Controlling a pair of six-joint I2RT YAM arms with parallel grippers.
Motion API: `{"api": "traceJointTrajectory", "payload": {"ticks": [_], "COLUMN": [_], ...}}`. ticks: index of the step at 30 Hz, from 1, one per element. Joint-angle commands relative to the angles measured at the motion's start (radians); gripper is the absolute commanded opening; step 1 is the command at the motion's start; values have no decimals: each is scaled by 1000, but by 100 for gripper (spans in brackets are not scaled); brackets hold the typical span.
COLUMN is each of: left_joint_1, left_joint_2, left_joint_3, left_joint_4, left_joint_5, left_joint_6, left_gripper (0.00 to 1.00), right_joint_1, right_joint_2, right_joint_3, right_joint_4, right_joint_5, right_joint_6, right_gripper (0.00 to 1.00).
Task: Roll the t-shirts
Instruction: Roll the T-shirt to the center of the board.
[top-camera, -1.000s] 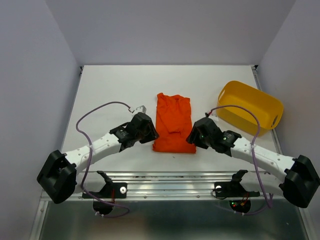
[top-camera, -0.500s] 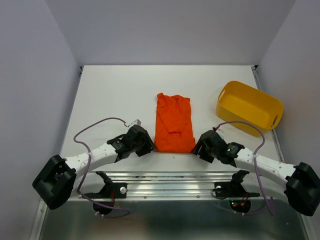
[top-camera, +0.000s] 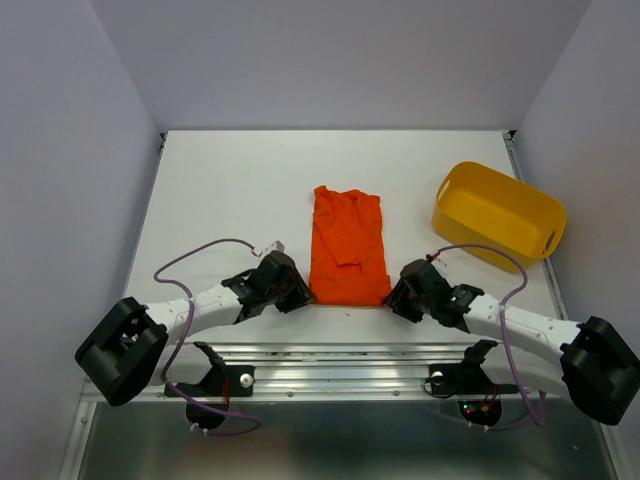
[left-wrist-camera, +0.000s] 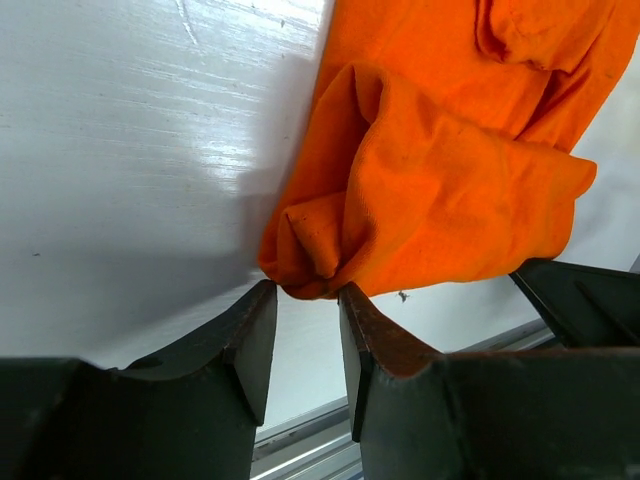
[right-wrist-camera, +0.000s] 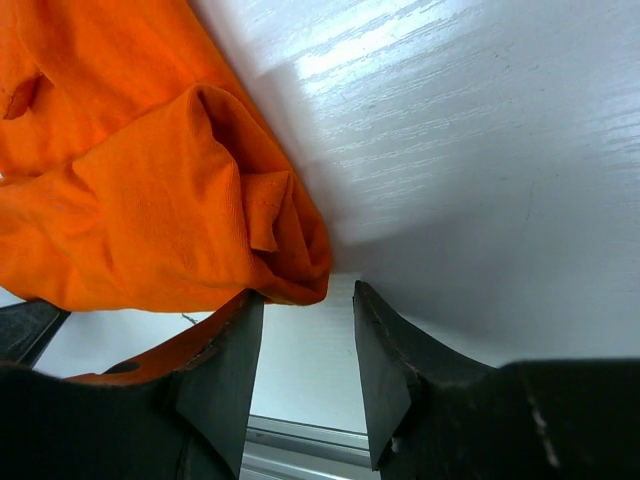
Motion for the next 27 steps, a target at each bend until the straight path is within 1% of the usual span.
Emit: {"api": "traceJointTrajectory", "payload": {"ticks": [1,6,9,10,11,12,13,14,15,16,27], "left_joint_1": [4,4,5,5,7,7,7,10,11,13,33], "left_joint_2": [26,58,70,73,76,76,75,73,72,63,-2], "left_joint_3": [-15,-13,-15,-13,-9,-7,-4,4,8,14,145], "left_joint_4": [50,70,81,82,82,79,71,65,55,35,-140], "left_joint_5": [-3,-1,-3,-3,-1,-3,-1,-3,-3,0,-9], "left_joint_6": [-11,-11,-14,-14,-14,-12,-11,-9,-8,-3,29], "left_gripper": [40,34,26,22,14,9,0,0,0,0,0], "right_joint_1": [-18,-18,-18,-18,-18,-18,-18,-18,-18,-18,-18], "right_joint_2": [12,27,36,38,41,41,39,36,35,32,4], "right_joint_3": [1,4,13,19,24,31,35,38,39,45,111], "right_joint_4": [48,58,61,62,62,61,59,61,59,59,24], "right_joint_5": [33,27,27,30,33,36,38,44,45,48,56], "right_joint_6": [2,-5,-15,-16,-22,-25,-30,-33,-34,-39,-68], "right_gripper": [46,40,31,27,24,17,13,10,4,1,1]}}
